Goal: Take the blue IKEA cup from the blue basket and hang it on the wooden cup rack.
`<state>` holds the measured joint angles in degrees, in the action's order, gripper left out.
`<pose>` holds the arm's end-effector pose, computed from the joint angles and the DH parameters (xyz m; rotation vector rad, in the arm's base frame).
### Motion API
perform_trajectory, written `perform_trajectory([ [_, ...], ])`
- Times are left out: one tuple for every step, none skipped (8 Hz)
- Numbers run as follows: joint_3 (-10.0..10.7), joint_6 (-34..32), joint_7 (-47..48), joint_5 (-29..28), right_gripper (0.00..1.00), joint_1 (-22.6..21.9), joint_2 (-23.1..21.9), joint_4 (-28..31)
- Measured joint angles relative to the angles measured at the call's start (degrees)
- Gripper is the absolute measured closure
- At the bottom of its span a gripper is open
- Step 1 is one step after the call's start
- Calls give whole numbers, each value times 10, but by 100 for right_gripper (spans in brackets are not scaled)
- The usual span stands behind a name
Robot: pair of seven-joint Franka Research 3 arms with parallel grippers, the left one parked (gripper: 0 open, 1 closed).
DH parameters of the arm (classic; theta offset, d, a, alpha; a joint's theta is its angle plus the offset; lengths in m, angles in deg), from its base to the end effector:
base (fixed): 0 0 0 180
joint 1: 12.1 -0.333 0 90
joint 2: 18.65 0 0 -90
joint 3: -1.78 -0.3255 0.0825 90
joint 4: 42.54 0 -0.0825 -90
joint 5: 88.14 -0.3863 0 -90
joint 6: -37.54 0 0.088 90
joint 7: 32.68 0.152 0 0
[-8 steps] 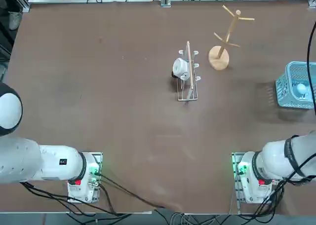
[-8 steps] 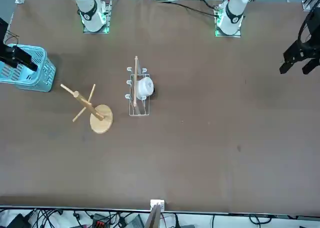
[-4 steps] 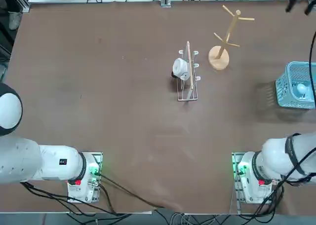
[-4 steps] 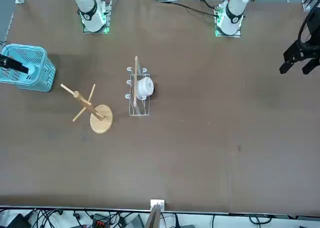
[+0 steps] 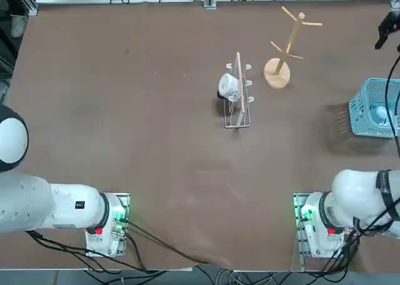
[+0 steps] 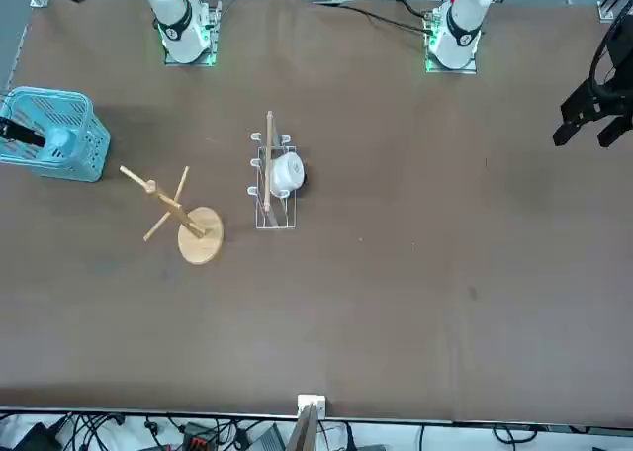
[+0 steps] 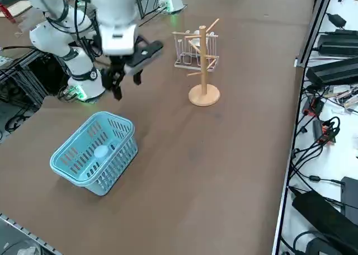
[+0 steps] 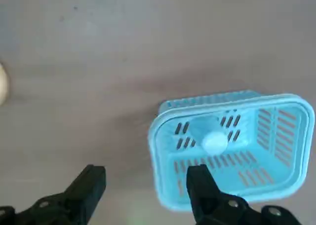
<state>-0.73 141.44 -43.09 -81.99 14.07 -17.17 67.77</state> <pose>0.4953 -0.2319 0.4275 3.0602 -0.3043 -0.2483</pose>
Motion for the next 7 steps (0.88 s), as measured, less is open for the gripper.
perform_trajectory([
  [0,60,-42,1,0,22,-22,62],
  [0,105,-86,1,0,44,-37,111],
  [0,138,-125,1,0,64,-45,143],
  [0,167,-159,1,0,81,-47,163],
  [0,193,-189,1,0,95,-47,178],
  [0,213,-218,1,0,108,-43,191],
  [0,228,-236,1,0,118,-34,200],
])
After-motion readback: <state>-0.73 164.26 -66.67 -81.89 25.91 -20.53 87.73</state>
